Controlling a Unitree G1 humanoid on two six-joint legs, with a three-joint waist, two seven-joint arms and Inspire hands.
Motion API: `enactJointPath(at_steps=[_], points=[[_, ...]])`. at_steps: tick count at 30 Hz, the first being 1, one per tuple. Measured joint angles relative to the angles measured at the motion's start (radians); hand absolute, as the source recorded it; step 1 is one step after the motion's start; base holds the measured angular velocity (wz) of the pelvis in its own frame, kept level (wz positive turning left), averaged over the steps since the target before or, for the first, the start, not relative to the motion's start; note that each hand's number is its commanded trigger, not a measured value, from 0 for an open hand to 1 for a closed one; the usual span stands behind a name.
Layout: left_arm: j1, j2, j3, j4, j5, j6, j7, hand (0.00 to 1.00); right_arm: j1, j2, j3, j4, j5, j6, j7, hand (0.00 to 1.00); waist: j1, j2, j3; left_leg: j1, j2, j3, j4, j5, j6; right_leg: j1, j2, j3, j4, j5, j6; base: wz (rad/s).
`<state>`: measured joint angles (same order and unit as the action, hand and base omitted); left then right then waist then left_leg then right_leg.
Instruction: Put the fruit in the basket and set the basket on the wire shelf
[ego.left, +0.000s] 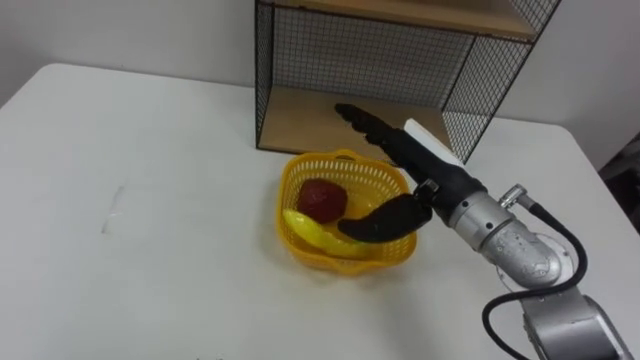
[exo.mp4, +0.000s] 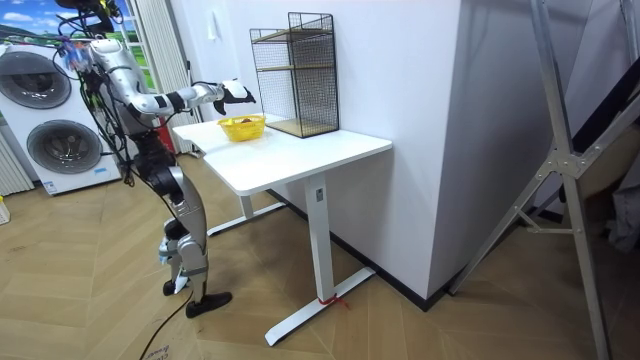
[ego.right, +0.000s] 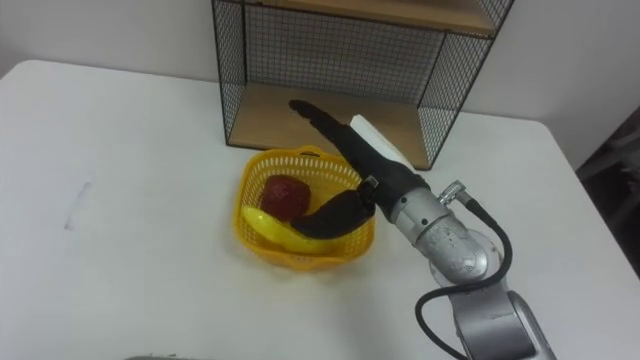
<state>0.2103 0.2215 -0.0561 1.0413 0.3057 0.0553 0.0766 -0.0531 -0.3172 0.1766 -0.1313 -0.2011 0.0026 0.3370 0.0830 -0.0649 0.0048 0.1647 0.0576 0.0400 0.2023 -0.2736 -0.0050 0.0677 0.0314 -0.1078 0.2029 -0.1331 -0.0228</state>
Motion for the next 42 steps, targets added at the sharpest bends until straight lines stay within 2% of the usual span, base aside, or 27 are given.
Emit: enactJointPath(at_steps=[10, 16, 22, 25, 27, 28, 30, 31, 33, 34, 36, 37, 38, 40, 42], points=[[0.0, 0.007, -0.009, -0.001, -0.034, -0.005, 0.007, 0.0, 0.013, 0.0, 0.0, 0.001, 0.043, -0.001, -0.038, 0.0, 0.0, -0.009, -0.0053, 0.004, -0.001, 0.005, 0.0, 0.0, 0.0, 0.003, -0.001, 0.002, -0.001, 0.0, 0.0, -0.01], [0.01, 0.009, -0.001, 0.0, -0.062, -0.022, 0.036, 0.0, 0.027, 0.0, -0.023, 0.023, 0.103, -0.003, -0.096, 0.0, -0.015, 0.001, 0.0009, 0.003, -0.001, 0.005, -0.003, 0.0, 0.0, 0.001, 0.0, 0.002, 0.001, 0.0, 0.0, 0.0], [0.048, -0.004, 0.037, 0.014, -0.085, -0.022, 0.075, 0.0, 0.033, 0.018, -0.121, 0.02, 0.278, -0.004, -0.224, 0.0, -0.024, 0.01, 0.0, 0.003, 0.0, 0.006, -0.005, 0.0, 0.0, 0.0, 0.001, 0.002, 0.0, 0.0, 0.001, 0.0], [0.057, -0.017, 0.087, 0.04, -0.201, -0.036, 0.12, 0.0, 0.038, 0.02, -0.145, 0.018, 0.39, -0.017, -0.29, 0.0, -0.027, 0.019, -0.0022, 0.004, 0.0, 0.005, -0.005, 0.0, 0.0, 0.001, 0.001, 0.002, -0.001, 0.0, 0.0, 0.0], [0.07, -0.026, 0.163, 0.046, -0.285, -0.043, 0.173, 0.0, 0.05, 0.021, -0.184, 0.014, 0.437, -0.024, -0.338, 0.0, -0.025, 0.028, -0.0022, 0.004, 0.001, 0.005, -0.005, 0.0, 0.0, 0.001, 0.001, 0.002, -0.001, 0.0, 0.0, 0.0], [0.073, -0.027, 0.179, 0.048, -0.317, -0.044, 0.188, 0.0, 0.056, 0.021, -0.196, 0.011, 0.444, -0.025, -0.35, 0.0, -0.024, 0.032, -0.0035, 0.004, 0.001, 0.005, -0.005, 0.0, 0.0, 0.001, 0.001, 0.001, -0.001, 0.0, 0.0, 0.0], [0.09, -0.035, 0.257, 0.026, -0.454, -0.045, 0.26, 0.0, 0.092, 0.021, -0.233, -0.003, 0.471, -0.025, -0.415, 0.0, -0.022, 0.049, -0.01, 0.005, 0.001, 0.006, -0.008, 0.0, 0.0, 0.0, 0.001, 0.002, -0.001, 0.0, 0.0, 0.0], [0.095, -0.039, 0.292, 0.01, -0.481, -0.046, 0.278, 0.0, 0.107, 0.023, -0.244, -0.01, 0.472, -0.025, -0.432, 0.0, -0.017, 0.053, -0.0105, 0.005, 0.001, 0.006, -0.008, 0.0, 0.0, -0.001, 0.001, 0.003, -0.001, 0.0, 0.0, 0.0], [0.099, -0.045, 0.401, -0.038, -0.549, -0.064, 0.378, 0.0, 0.148, 0.025, -0.273, -0.029, 0.46, -0.027, -0.491, 0.0, -0.006, 0.068, -0.0105, 0.005, 0.0, 0.006, -0.007, 0.001, -0.001, -0.002, 0.0, 0.003, 0.0, 0.0, 0.0, 0.0], [0.101, -0.047, 0.422, -0.064, -0.562, -0.068, 0.406, 0.0, 0.16, 0.026, -0.283, -0.031, 0.455, -0.031, -0.5, 0.0, -0.005, 0.07, -0.0106, 0.005, 0.0, 0.005, -0.007, 0.001, -0.001, -0.002, 0.0, 0.003, 0.0, 0.0, 0.0, 0.0], [0.114, -0.056, 0.479, -0.201, -0.578, -0.088, 0.52, 0.0, 0.195, 0.039, -0.309, -0.031, 0.449, -0.034, -0.543, 0.0, 0.006, 0.077, -0.0124, 0.004, 0.0, 0.004, -0.006, 0.001, -0.001, -0.002, -0.001, 0.002, 0.0, 0.0, 0.0, 0.0], [0.114, -0.057, 0.492, -0.24, -0.578, -0.089, 0.548, 0.0, 0.203, 0.042, -0.311, -0.031, 0.448, -0.034, -0.554, 0.0, 0.008, 0.078, -0.0128, 0.004, 0.0, 0.004, -0.006, 0.002, -0.002, -0.002, -0.001, 0.002, 0.0, 0.0, 0.0, 0.0], [0.117, -0.057, 0.51, -0.328, -0.578, -0.099, 0.609, 0.0, 0.223, 0.044, -0.312, -0.035, 0.449, -0.034, -0.576, 0.0, 0.016, 0.078, -0.0138, 0.004, 0.0, 0.002, -0.006, 0.002, -0.002, -0.001, -0.001, 0.002, 0.0, 0.0, 0.0, 0.0], [0.124, -0.057, 0.513, -0.459, -0.577, -0.134, 0.696, 0.0, 0.251, 0.046, -0.313, -0.041, 0.448, -0.034, -0.592, 0.0, 0.026, 0.079, -0.0149, 0.005, -0.001, -0.001, -0.006, 0.002, -0.002, -0.001, -0.001, 0.002, 0.0, 0.0, 0.0, 0.0], [0.121, -0.058, 0.526, -0.605, -0.495, -0.16, 0.802, 0.0, 0.274, 0.054, -0.318, -0.041, 0.424, -0.034, -0.613, 0.0, 0.034, 0.079, -0.0151, 0.004, -0.002, 0.0, -0.006, 0.002, -0.002, -0.004, -0.002, 0.005, 0.001, -0.001, 0.001, -0.02]])
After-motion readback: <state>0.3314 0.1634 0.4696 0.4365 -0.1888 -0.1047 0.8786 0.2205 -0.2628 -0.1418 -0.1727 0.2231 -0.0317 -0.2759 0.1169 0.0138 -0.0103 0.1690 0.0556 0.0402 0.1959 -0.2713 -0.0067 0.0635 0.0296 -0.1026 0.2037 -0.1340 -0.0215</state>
